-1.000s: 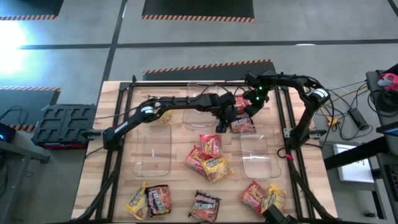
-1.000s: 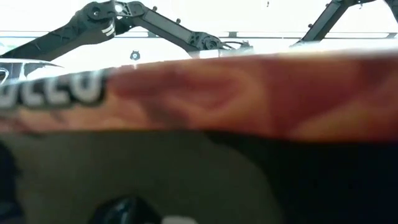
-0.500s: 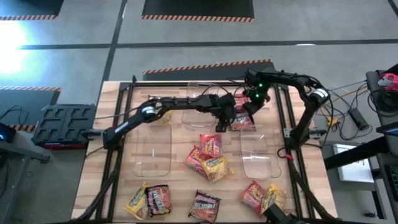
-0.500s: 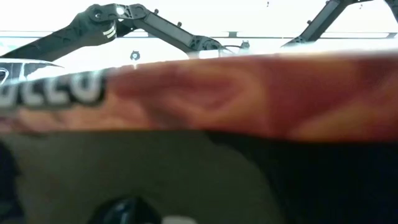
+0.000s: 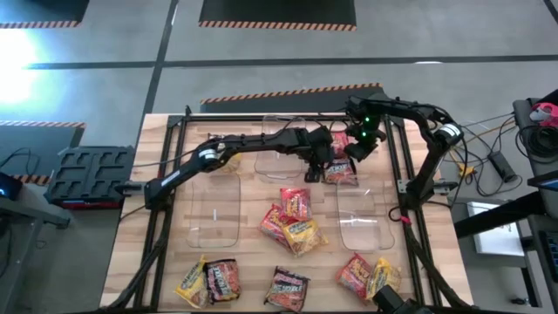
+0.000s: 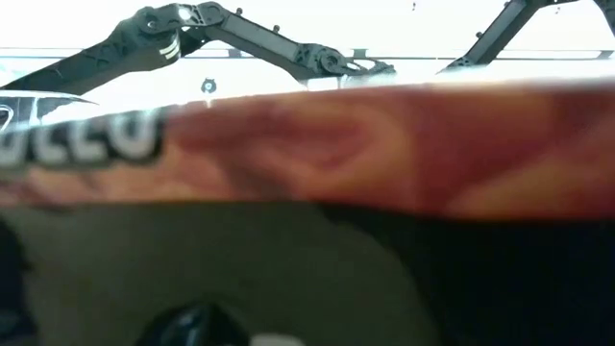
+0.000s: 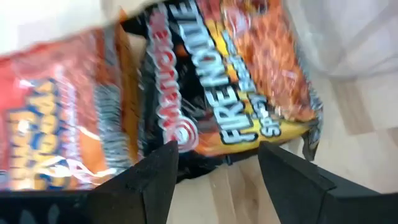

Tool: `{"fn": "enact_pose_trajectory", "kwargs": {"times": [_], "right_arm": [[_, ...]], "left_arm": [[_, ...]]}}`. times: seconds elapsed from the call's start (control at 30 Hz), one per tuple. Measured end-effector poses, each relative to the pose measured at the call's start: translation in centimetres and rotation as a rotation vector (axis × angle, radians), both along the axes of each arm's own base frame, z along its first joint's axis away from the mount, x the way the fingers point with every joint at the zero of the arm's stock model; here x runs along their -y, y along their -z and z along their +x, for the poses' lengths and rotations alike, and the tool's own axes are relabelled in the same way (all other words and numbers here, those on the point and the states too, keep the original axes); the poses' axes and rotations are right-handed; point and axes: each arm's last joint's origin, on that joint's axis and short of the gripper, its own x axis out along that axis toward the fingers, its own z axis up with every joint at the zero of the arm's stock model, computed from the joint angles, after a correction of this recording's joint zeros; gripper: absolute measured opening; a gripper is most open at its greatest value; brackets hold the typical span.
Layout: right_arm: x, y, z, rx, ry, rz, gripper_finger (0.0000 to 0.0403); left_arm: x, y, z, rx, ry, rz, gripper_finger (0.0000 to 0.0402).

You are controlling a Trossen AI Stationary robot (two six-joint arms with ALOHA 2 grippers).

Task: Sort Maruchan noodles
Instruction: Put the top right black pack noodle into the bottom right transparent bin

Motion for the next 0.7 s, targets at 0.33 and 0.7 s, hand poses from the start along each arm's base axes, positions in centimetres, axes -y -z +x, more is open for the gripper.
{"fn": "enact_pose_trajectory", "kwargs": {"times": [0.33,0.7], "right_arm": [[0.1,0.0,0.0,0.013,-0.022,-0.008,0.0121],[0.1,0.0,0.1,0.018,-0.020,-0.008,0.0121]], "left_arm": [[0.5,0.2,0.4,0.031,0.019,-0.040,0.0206],[0.4,2.0,0.7,0.013,0.012,-0.052,0.0206]]}}
